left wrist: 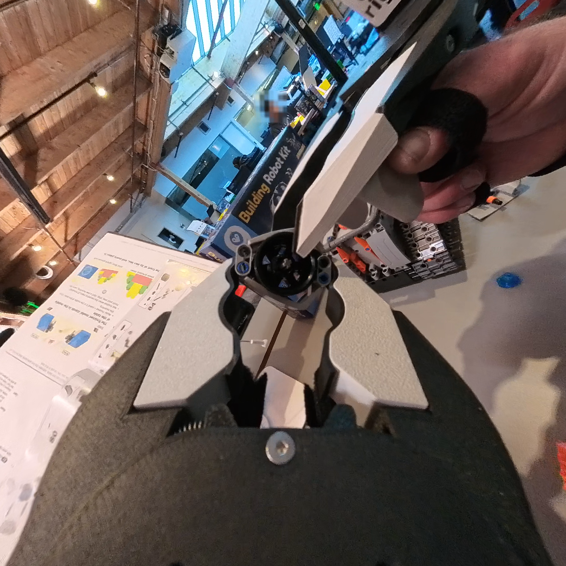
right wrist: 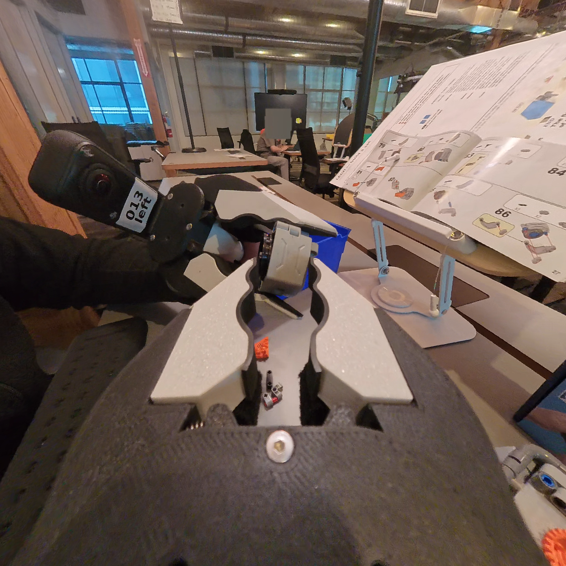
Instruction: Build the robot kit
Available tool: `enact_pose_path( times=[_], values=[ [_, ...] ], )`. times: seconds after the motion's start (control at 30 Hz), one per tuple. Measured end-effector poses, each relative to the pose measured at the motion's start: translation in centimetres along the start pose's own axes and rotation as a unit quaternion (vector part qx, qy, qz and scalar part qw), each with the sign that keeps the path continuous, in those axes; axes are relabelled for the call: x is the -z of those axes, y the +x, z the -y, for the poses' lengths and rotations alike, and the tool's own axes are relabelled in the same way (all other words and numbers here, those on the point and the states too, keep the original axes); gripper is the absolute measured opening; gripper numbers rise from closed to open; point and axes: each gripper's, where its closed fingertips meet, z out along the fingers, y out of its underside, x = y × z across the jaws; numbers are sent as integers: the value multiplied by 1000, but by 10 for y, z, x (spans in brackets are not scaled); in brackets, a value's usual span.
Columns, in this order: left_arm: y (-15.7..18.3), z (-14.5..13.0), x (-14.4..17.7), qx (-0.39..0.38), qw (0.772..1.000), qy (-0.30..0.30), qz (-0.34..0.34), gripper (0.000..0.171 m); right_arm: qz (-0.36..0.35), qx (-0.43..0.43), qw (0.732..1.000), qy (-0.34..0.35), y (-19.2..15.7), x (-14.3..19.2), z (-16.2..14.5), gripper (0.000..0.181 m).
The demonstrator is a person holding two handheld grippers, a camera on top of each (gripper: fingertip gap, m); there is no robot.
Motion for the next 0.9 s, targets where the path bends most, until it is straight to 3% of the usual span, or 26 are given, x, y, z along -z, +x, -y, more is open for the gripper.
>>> enact_pose_path(
  times=[0.2,0.4,0.57,0.7,0.83,0.9],
  values=[
    [3,-9,-7,-18,999,-26,-16,59,-23,8,1000,2,10,5,0,29],
    [5,-14,-7,-63,994,-73,-45,53,-15,-1,1000,-3,11,5,-5,29],
    [5,-19,-5,-74,992,-79,-60,51,-30,16,999,-10,13,3,-6,29],
    [18,-31,1,-45,981,-107,-154,66,-61,43,997,-27,19,5,-9,29],
    [8,-20,4,-47,987,-77,-136,71,-45,48,997,-50,14,2,-16,29],
    [14,-16,5,-61,986,-65,-142,63,-36,47,997,-57,11,-1,-20,29]
  ],
)
